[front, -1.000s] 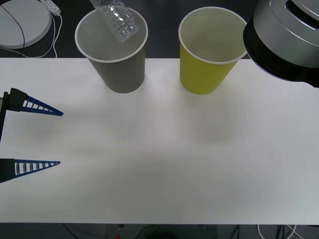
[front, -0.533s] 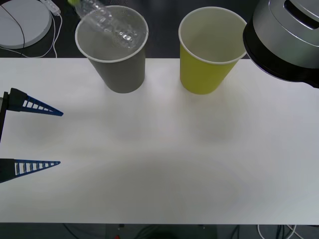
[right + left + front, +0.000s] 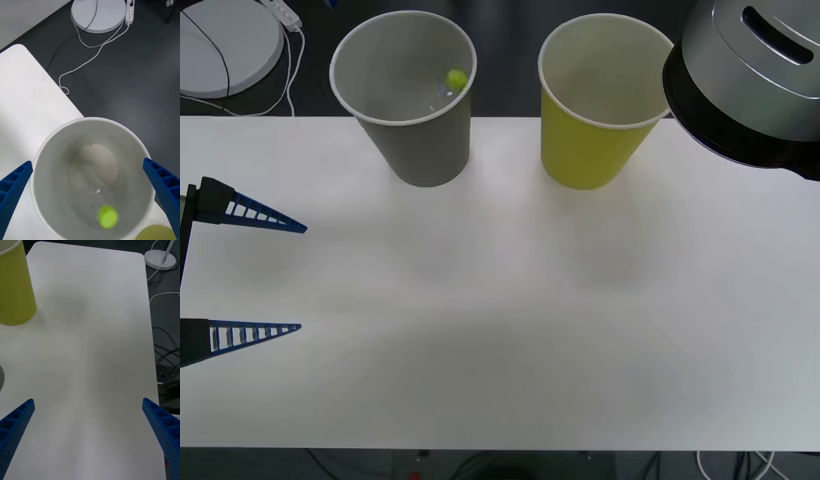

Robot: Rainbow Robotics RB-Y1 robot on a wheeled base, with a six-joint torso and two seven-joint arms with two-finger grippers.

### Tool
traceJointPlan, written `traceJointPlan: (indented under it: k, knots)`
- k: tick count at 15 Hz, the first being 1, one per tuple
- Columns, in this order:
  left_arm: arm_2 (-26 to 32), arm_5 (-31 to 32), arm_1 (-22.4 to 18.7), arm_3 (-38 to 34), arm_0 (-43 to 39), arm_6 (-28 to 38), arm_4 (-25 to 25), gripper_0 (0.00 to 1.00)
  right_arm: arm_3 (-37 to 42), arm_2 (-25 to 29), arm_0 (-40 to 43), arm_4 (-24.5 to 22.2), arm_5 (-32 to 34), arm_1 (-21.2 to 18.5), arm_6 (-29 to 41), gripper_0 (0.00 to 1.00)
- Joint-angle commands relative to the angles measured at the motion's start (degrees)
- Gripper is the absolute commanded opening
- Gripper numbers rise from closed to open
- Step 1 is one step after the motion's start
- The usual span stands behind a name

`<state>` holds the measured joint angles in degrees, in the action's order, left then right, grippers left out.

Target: Put the can into the green bin and the plastic bottle into the gray bin

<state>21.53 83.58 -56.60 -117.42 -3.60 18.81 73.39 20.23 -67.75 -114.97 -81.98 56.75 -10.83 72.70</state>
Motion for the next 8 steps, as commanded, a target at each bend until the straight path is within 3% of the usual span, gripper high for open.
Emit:
traceJointPlan:
  k: [1,8]
  knots:
    - [0.00,0.00,0.00,0.00,0.00,0.00,0.00,1.00,-0.01,-0.01,0.01,0.07,-0.41,0.20,-0.02,1.00]
    - [0.00,0.00,0.00,0.00,0.00,0.00,0.00,1.00,0.08,0.87,0.71,1.13,-0.67,0.02,-1.95,1.00]
